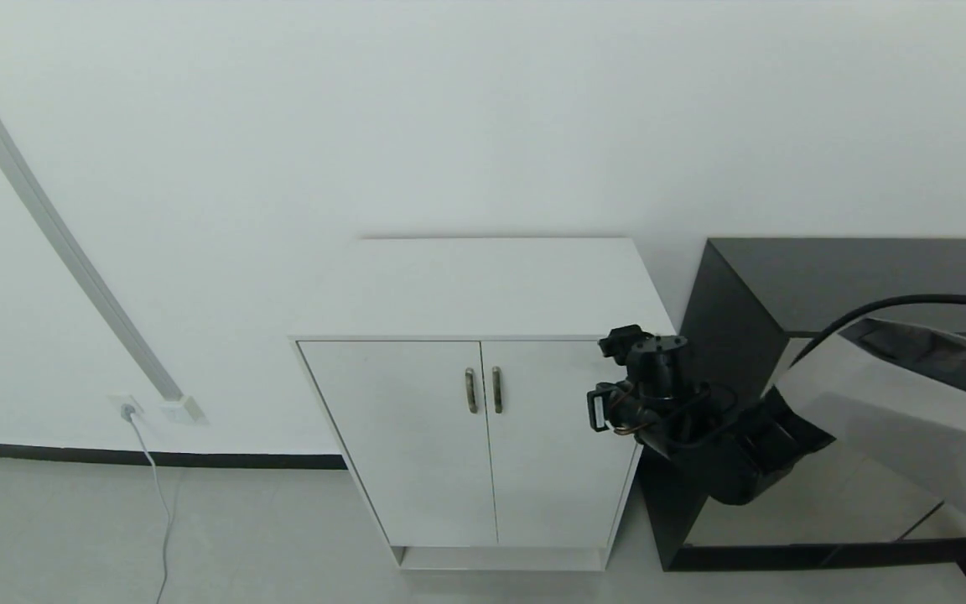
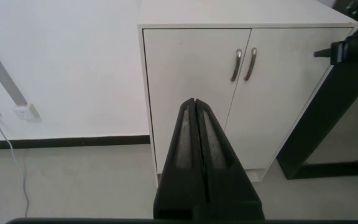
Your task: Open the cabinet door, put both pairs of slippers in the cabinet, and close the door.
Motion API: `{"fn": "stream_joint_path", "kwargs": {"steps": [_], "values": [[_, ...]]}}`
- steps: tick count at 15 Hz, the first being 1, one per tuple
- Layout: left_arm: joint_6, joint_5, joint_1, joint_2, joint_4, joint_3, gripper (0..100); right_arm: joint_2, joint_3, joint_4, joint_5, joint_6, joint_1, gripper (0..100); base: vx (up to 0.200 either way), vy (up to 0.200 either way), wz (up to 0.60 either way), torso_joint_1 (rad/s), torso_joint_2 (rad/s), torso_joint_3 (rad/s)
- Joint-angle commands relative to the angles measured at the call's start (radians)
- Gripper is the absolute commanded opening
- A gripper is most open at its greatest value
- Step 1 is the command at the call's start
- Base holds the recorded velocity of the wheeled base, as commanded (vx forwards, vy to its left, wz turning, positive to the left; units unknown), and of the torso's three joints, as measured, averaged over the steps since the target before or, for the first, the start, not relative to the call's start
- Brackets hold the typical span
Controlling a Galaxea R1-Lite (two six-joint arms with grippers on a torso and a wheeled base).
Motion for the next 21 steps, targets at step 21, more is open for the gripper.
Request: {"fn": "stream_joint_path", "kwargs": {"steps": [21], "values": [[-0.001, 0.002, 0.000, 0.001, 0.000, 0.002, 0, -1.739, 0.869, 0.837, -0.044, -0.058, -0.200, 0, 0.000, 0.000, 0.00, 0.000, 0.00, 0.000]]}}
